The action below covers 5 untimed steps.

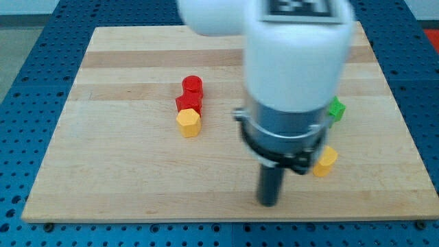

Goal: Point your arm towards the yellow heart

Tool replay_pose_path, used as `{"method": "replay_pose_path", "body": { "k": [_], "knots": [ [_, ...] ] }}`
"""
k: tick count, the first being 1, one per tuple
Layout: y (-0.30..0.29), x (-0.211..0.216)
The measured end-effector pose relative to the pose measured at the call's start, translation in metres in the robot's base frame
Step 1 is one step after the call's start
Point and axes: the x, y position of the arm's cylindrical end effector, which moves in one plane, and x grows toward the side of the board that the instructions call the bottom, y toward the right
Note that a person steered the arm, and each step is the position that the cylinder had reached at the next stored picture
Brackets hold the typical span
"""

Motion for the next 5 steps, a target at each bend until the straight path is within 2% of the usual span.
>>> {"method": "replay_pose_path", "body": {
  "k": [2,3,5],
  "knots": [
    [0.108,-0.014],
    [0.126,-0.041],
    [0.1,-0.053]
  ]
}}
